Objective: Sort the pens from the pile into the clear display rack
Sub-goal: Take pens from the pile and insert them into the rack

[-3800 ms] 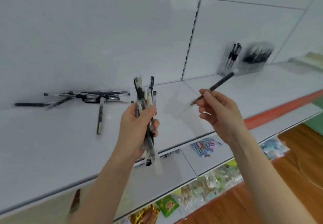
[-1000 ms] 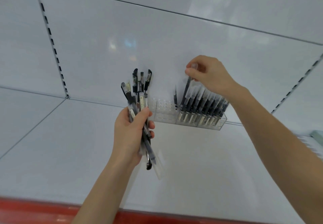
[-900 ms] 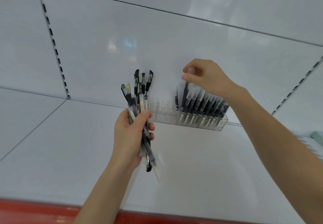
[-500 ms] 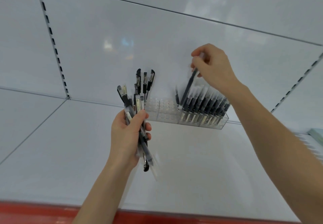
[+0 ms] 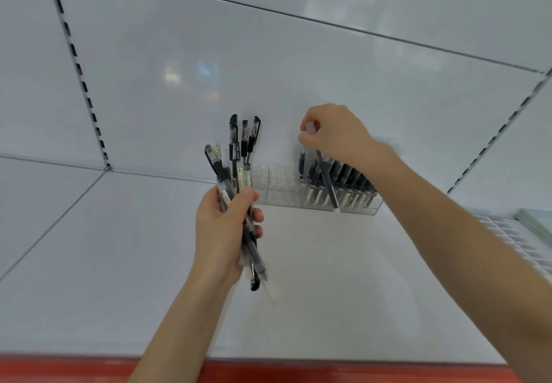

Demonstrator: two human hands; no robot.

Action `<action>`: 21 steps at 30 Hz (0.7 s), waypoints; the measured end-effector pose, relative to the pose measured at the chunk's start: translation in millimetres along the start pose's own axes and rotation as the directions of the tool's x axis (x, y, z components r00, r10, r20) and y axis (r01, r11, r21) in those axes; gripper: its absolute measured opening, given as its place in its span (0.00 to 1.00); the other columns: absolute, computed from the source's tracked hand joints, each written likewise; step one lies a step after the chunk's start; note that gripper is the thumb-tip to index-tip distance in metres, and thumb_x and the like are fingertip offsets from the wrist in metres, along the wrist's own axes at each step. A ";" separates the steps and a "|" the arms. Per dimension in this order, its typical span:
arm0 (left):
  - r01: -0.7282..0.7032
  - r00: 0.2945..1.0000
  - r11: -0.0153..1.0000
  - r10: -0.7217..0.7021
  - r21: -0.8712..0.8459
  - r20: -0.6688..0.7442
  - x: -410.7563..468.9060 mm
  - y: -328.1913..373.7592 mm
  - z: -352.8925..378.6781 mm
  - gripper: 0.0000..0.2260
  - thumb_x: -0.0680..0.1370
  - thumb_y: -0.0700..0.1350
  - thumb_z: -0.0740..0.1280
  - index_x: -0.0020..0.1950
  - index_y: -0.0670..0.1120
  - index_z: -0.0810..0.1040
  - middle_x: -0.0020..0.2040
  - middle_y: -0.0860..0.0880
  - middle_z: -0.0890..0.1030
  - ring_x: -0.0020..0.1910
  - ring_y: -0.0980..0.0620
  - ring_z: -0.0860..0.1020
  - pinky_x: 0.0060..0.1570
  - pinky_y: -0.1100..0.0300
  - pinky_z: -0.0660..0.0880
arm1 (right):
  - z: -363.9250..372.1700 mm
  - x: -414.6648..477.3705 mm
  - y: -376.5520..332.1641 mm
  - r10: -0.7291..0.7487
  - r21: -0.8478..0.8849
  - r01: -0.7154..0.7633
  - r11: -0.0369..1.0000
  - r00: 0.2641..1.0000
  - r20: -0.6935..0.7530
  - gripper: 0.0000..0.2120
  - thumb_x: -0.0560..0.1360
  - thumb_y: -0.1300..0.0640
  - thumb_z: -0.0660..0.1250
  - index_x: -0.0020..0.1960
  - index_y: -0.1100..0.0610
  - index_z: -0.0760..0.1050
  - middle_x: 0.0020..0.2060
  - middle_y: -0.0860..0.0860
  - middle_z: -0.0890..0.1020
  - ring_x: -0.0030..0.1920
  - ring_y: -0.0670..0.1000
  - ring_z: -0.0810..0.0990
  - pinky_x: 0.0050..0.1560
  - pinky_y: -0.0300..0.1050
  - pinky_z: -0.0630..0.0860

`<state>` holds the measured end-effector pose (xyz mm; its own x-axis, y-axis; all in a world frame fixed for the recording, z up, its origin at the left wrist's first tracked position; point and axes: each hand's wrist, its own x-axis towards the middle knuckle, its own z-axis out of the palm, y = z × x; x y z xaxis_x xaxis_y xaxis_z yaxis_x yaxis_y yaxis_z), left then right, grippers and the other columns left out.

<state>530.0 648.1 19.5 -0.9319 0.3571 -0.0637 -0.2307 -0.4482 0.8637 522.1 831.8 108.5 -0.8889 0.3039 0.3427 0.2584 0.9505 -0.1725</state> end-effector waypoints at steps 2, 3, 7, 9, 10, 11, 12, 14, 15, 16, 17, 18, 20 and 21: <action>0.004 1.000 1.000 -0.004 -0.004 -0.001 0.5 -0.3 -0.2 0.03 0.76 0.37 0.64 0.43 0.42 0.72 0.34 0.47 0.76 0.23 0.56 0.72 0.20 0.65 0.67 | -10.9 2.4 8.2 0.029 0.021 -0.028 0.999 0.998 -0.055 0.06 0.72 0.60 0.62 0.47 0.59 0.77 0.48 0.54 0.80 0.49 0.56 0.78 0.53 0.54 0.76; 0.007 1.000 1.000 -0.007 -0.005 -0.001 0.5 -0.6 -0.2 0.04 0.76 0.37 0.64 0.43 0.42 0.72 0.34 0.47 0.76 0.23 0.56 0.72 0.20 0.65 0.67 | -16.3 3.5 11.8 0.032 0.027 -0.029 0.999 0.996 -0.088 0.07 0.72 0.59 0.63 0.48 0.59 0.77 0.48 0.54 0.80 0.49 0.55 0.78 0.53 0.53 0.76; 0.021 1.000 1.000 -0.021 -0.007 0.003 -0.1 -2.4 0.6 0.03 0.77 0.37 0.64 0.43 0.42 0.71 0.34 0.47 0.76 0.23 0.56 0.72 0.20 0.65 0.67 | -25.6 8.7 18.3 0.021 0.021 -0.019 1.000 0.993 -0.113 0.08 0.73 0.58 0.64 0.49 0.60 0.78 0.43 0.53 0.77 0.44 0.53 0.74 0.45 0.47 0.73; 0.027 1.000 1.000 -0.027 -0.011 0.002 -0.1 -3.1 1.1 0.04 0.77 0.37 0.64 0.43 0.42 0.71 0.35 0.47 0.75 0.23 0.56 0.72 0.20 0.66 0.67 | -23.8 12.6 21.1 0.040 0.016 -0.039 0.999 0.997 -0.064 0.08 0.73 0.59 0.64 0.49 0.61 0.77 0.40 0.52 0.75 0.41 0.52 0.73 0.41 0.45 0.69; 0.029 1.000 0.999 -0.029 -0.013 0.000 -0.3 -3.4 1.1 0.04 0.76 0.37 0.64 0.43 0.42 0.71 0.35 0.46 0.75 0.23 0.56 0.72 0.20 0.66 0.67 | -22.7 14.7 22.7 0.058 0.024 -0.058 0.998 0.998 -0.034 0.09 0.73 0.59 0.64 0.49 0.62 0.77 0.39 0.51 0.75 0.40 0.52 0.73 0.40 0.45 0.69; 0.031 1.000 0.999 -0.031 -0.014 -0.001 -0.3 -3.5 1.0 0.03 0.76 0.37 0.64 0.44 0.42 0.71 0.35 0.46 0.75 0.23 0.56 0.72 0.20 0.66 0.67 | -21.9 16.9 24.2 0.076 0.036 -0.075 0.996 0.997 -0.003 0.09 0.72 0.60 0.64 0.49 0.63 0.77 0.36 0.50 0.74 0.38 0.52 0.73 0.39 0.45 0.69; 0.030 1.000 0.999 -0.030 -0.015 -0.002 -0.4 -3.6 0.5 0.03 0.77 0.37 0.64 0.44 0.42 0.71 0.35 0.46 0.75 0.23 0.56 0.72 0.20 0.66 0.67 | -21.2 19.1 25.5 0.088 0.050 -0.089 0.995 0.996 0.025 0.09 0.72 0.61 0.64 0.49 0.63 0.77 0.34 0.49 0.73 0.35 0.51 0.73 0.36 0.44 0.70; 0.029 1.000 0.999 -0.029 -0.015 -0.004 -0.4 -3.7 -0.3 0.02 0.77 0.37 0.64 0.45 0.41 0.71 0.35 0.46 0.75 0.23 0.56 0.72 0.20 0.66 0.67 | -19.1 22.8 26.7 0.098 0.053 -0.102 0.993 0.993 0.071 0.08 0.72 0.62 0.63 0.49 0.63 0.77 0.32 0.47 0.71 0.32 0.49 0.72 0.31 0.41 0.69; 0.028 1.000 1.000 -0.028 -0.015 -0.006 -0.4 -3.6 -0.8 0.02 0.77 0.37 0.64 0.45 0.41 0.71 0.35 0.47 0.76 0.23 0.56 0.72 0.20 0.66 0.67 | -17.8 24.0 26.8 0.097 0.046 -0.101 0.994 0.992 0.086 0.08 0.72 0.62 0.63 0.49 0.63 0.77 0.32 0.46 0.71 0.33 0.50 0.73 0.31 0.41 0.70; 0.027 1.000 1.000 -0.027 -0.015 -0.008 -0.3 -3.6 -0.9 0.02 0.77 0.37 0.64 0.46 0.41 0.71 0.35 0.47 0.76 0.23 0.56 0.72 0.20 0.66 0.67 | -16.8 25.2 26.7 0.093 0.040 -0.097 0.995 0.991 0.092 0.09 0.72 0.62 0.63 0.50 0.63 0.77 0.32 0.46 0.71 0.35 0.52 0.74 0.32 0.43 0.71; 0.026 1.000 1.000 -0.026 -0.015 -0.010 -0.1 -3.7 -1.2 0.02 0.76 0.37 0.64 0.46 0.41 0.71 0.35 0.47 0.76 0.23 0.56 0.72 0.20 0.66 0.67 | -16.1 26.4 26.5 0.086 0.037 -0.089 0.995 0.992 0.091 0.09 0.72 0.62 0.63 0.50 0.63 0.77 0.33 0.46 0.72 0.38 0.53 0.74 0.34 0.44 0.72; 0.025 1.000 1.000 -0.025 -0.013 -0.013 0.0 -3.8 -1.6 0.02 0.76 0.37 0.64 0.46 0.41 0.71 0.35 0.47 0.76 0.23 0.56 0.72 0.20 0.66 0.67 | -15.7 27.7 26.0 0.076 0.037 -0.079 0.996 0.993 0.088 0.09 0.72 0.62 0.63 0.50 0.63 0.77 0.34 0.47 0.73 0.40 0.53 0.74 0.36 0.45 0.72; 0.025 1.000 1.000 -0.025 -0.011 -0.015 0.2 -4.0 -2.1 0.02 0.76 0.37 0.64 0.45 0.41 0.71 0.35 0.47 0.76 0.23 0.56 0.72 0.20 0.66 0.67 | -14.6 29.2 23.8 0.042 0.034 -0.045 0.998 0.996 0.082 0.09 0.71 0.62 0.63 0.50 0.62 0.78 0.41 0.50 0.77 0.44 0.53 0.75 0.43 0.47 0.74; 0.024 1.000 1.000 -0.025 -0.011 -0.015 0.3 -4.3 -2.1 0.02 0.76 0.37 0.64 0.45 0.41 0.71 0.35 0.47 0.75 0.22 0.56 0.72 0.20 0.66 0.67 | -13.6 29.3 22.7 0.016 0.022 -0.018 1.000 0.996 0.085 0.09 0.71 0.62 0.63 0.50 0.61 0.78 0.44 0.53 0.78 0.45 0.54 0.76 0.46 0.48 0.74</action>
<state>530.1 648.4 14.7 -0.9301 0.3554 -0.0924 -0.2564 -0.4485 0.8562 507.0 863.2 127.2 -0.9135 0.3126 0.2603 0.2661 0.9432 -0.1988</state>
